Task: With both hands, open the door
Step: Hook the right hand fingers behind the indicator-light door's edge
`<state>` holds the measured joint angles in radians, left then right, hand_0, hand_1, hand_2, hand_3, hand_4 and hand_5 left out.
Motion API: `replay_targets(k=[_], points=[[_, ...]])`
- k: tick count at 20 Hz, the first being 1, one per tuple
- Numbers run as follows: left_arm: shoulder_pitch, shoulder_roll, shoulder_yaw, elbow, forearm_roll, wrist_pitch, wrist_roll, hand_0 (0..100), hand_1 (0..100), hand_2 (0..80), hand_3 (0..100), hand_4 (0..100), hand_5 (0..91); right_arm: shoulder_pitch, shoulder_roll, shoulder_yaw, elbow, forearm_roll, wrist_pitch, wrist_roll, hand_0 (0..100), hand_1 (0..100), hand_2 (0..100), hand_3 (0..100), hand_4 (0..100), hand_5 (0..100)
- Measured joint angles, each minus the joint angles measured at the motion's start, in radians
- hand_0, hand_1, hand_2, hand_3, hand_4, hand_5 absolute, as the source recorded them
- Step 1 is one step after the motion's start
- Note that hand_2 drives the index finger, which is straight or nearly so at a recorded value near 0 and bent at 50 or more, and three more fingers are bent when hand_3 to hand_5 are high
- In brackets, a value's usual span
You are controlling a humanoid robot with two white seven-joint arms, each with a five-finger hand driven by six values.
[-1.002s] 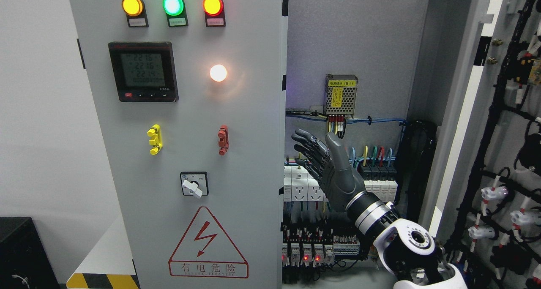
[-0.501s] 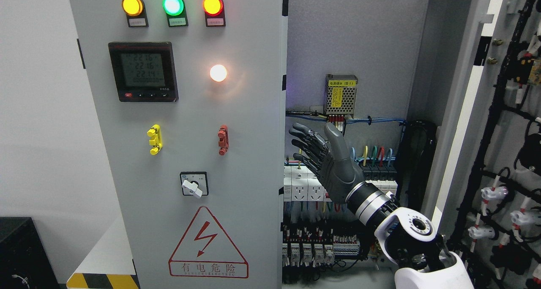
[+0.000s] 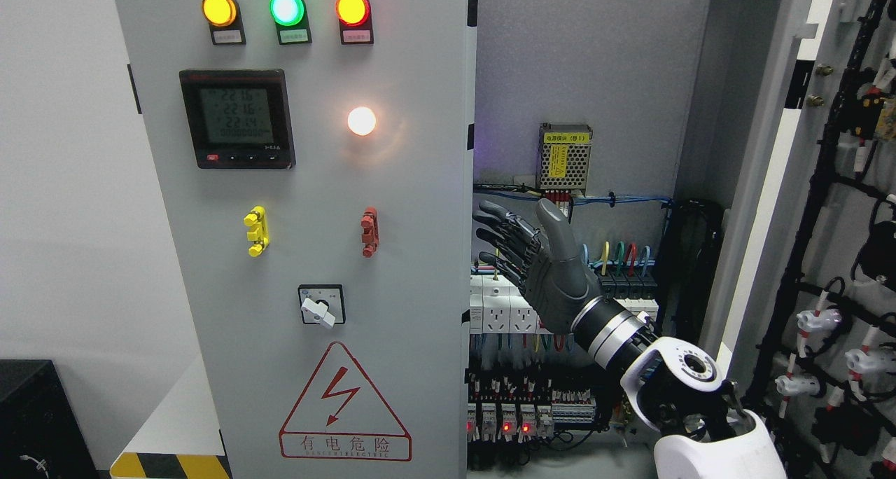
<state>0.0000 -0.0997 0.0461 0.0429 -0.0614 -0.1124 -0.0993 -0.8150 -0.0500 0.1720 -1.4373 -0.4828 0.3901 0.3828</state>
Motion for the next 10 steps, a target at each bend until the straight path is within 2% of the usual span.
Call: replay_targets(k=[10], points=[[0.0, 0.0, 0.0, 0.0, 0.0, 0.004, 0.0, 0, 0, 0.0, 0, 0, 0.0, -0.01, -0.002, -0.001, 0.034, -0.006, -0.001, 0.035, 0, 0, 0, 0, 0, 0]])
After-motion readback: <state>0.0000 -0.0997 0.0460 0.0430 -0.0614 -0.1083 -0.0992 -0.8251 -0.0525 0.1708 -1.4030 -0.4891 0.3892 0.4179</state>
